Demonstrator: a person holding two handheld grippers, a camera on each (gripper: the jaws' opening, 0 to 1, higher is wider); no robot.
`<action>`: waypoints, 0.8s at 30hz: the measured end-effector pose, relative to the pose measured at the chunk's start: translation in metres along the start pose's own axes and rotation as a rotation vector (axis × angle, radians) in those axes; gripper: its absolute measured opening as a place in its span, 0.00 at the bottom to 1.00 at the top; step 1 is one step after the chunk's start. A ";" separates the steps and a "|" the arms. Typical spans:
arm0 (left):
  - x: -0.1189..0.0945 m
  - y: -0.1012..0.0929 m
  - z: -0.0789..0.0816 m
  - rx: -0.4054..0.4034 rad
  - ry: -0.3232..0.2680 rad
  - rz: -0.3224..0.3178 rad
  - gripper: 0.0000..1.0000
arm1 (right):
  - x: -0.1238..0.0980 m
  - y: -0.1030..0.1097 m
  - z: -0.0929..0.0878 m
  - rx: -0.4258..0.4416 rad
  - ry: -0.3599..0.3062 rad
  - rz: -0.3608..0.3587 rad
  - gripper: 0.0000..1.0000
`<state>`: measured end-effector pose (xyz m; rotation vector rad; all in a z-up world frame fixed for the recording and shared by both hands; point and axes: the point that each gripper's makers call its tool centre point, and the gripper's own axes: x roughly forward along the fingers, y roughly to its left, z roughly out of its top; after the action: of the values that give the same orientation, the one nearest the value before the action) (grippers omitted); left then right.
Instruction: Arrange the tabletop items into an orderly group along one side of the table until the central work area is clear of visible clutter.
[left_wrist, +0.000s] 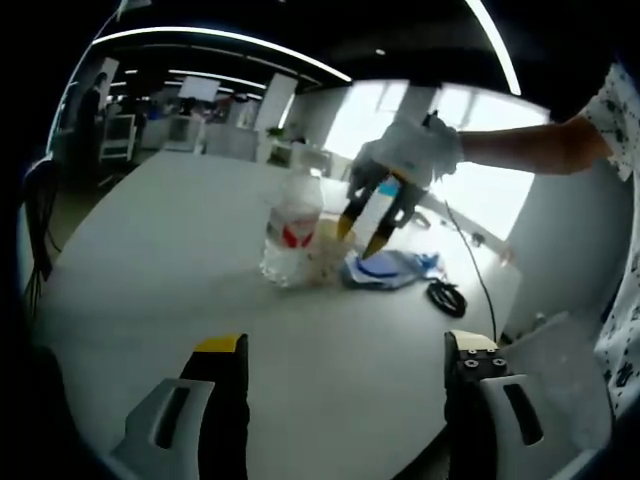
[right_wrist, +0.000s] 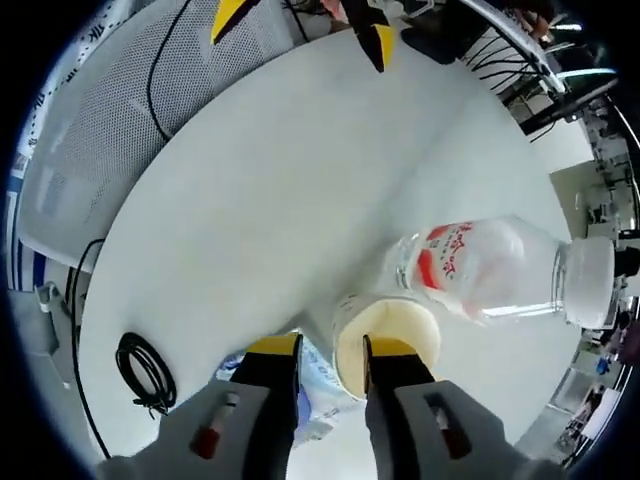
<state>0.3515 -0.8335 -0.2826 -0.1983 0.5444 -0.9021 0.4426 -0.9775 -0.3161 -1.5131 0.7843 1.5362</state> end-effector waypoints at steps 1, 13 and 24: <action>0.000 0.000 0.000 0.002 0.003 0.000 0.77 | -0.001 0.000 0.001 0.010 -0.008 -0.003 0.23; 0.001 -0.005 0.002 0.018 0.010 -0.011 0.77 | -0.007 -0.001 0.008 0.112 -0.096 -0.054 0.35; 0.002 -0.008 0.006 0.035 0.017 -0.020 0.77 | -0.014 0.000 0.013 0.223 -0.193 -0.097 0.44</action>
<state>0.3500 -0.8399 -0.2756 -0.1643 0.5431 -0.9326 0.4357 -0.9675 -0.3014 -1.2033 0.7327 1.4462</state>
